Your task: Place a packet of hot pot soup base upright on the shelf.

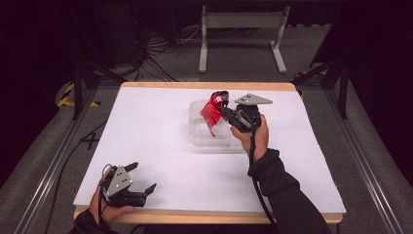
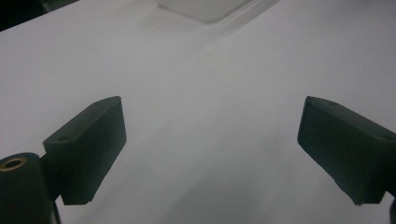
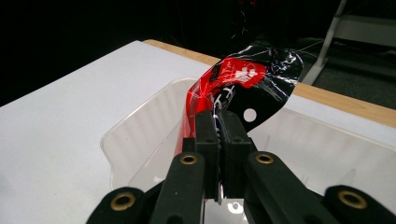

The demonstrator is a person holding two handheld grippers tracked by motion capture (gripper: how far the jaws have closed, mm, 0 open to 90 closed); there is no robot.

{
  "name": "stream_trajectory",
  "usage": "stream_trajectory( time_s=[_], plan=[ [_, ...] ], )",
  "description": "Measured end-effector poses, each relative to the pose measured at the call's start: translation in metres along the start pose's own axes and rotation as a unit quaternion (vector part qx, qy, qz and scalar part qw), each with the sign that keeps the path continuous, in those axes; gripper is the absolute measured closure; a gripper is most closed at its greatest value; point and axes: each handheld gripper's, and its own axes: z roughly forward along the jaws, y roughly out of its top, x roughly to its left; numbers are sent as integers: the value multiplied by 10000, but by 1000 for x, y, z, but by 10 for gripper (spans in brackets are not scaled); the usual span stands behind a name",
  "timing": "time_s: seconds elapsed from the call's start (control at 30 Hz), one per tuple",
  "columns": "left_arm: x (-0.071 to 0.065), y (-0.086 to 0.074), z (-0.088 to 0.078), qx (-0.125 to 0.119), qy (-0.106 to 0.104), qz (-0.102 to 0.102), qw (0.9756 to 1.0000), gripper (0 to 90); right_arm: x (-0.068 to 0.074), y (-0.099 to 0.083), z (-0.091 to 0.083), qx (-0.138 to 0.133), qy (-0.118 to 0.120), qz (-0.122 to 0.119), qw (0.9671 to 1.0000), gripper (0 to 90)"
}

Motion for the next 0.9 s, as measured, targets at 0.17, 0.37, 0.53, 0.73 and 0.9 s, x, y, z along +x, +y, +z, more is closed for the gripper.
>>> stream_trajectory(
  time_s=[0.17,0.37,0.53,0.73,0.9],
  plan=[
    [0,0,0,11,-2,5,10000,86,6,-2,7,84,-30,-70,9999,873],
    [0,0,0,7,-2,-1,10000,86,11,-4,13,166,44,-53,9998,868],
    [0,-1,0,-2,9,-28,10000,86,18,-7,18,188,122,-111,9997,854],
    [0,0,-1,8,6,-3,10000,86,19,-13,22,270,218,-116,9993,841],
    [0,-1,0,14,4,-6,10000,86,18,-17,23,319,339,-100,9989,824]
  ],
)
